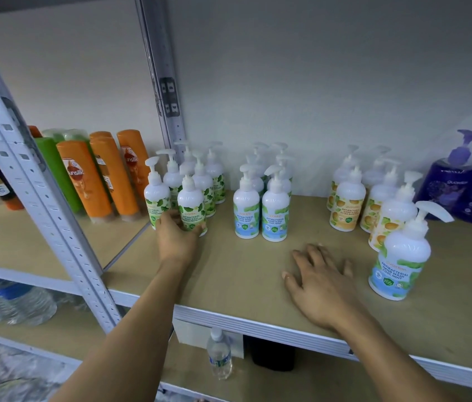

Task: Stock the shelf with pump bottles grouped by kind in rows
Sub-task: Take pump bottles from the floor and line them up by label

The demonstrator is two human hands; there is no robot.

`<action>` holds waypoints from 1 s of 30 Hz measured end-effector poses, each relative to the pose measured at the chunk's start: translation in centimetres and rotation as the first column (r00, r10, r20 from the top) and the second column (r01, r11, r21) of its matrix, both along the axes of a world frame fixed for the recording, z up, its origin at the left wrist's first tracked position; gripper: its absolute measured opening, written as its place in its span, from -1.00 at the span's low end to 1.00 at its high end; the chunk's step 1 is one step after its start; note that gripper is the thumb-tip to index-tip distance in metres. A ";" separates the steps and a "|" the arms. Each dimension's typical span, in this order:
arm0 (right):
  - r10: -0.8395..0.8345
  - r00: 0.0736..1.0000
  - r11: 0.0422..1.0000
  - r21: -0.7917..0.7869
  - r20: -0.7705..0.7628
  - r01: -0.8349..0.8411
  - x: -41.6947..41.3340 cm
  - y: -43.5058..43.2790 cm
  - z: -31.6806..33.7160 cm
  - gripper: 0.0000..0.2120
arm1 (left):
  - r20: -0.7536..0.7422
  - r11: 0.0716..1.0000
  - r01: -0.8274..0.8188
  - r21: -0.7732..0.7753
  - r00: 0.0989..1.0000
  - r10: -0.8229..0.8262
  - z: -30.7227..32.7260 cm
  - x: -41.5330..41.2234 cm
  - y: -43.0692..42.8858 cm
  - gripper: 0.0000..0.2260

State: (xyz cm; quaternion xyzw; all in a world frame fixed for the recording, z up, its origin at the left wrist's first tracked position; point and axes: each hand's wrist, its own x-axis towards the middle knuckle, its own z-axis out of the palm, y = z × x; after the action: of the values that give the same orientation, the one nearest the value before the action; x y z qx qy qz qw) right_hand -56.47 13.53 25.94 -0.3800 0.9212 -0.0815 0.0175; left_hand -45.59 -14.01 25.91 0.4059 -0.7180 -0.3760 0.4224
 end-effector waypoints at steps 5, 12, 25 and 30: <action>-0.001 1.000 1.000 0.003 0.005 0.001 0.0 0.0 0.0 -0.42 | 0.042 1.000 0.009 0.003 0.999 -0.009 0.1 -0.4 -0.3 -0.48; -0.004 1.000 1.000 0.012 0.004 0.004 0.1 0.0 0.2 -0.42 | -0.032 0.998 0.024 0.055 0.999 -0.022 0.7 -0.4 -0.2 -0.52; -0.013 1.000 1.000 0.024 0.016 0.013 0.2 0.0 0.3 -0.42 | -0.013 0.994 -0.081 0.070 0.997 0.082 0.7 -0.5 0.2 -0.59; -0.015 1.000 0.999 0.030 0.016 0.014 0.1 0.0 0.3 -0.41 | -0.030 0.991 -0.083 0.106 0.996 0.087 1.1 -0.4 0.4 -0.58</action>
State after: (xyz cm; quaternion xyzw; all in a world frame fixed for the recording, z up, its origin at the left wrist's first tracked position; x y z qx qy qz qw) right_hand -56.33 13.51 26.27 -0.3723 0.9249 -0.0708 0.0299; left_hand -45.96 -13.62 27.02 0.4512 -0.6720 -0.4017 0.4283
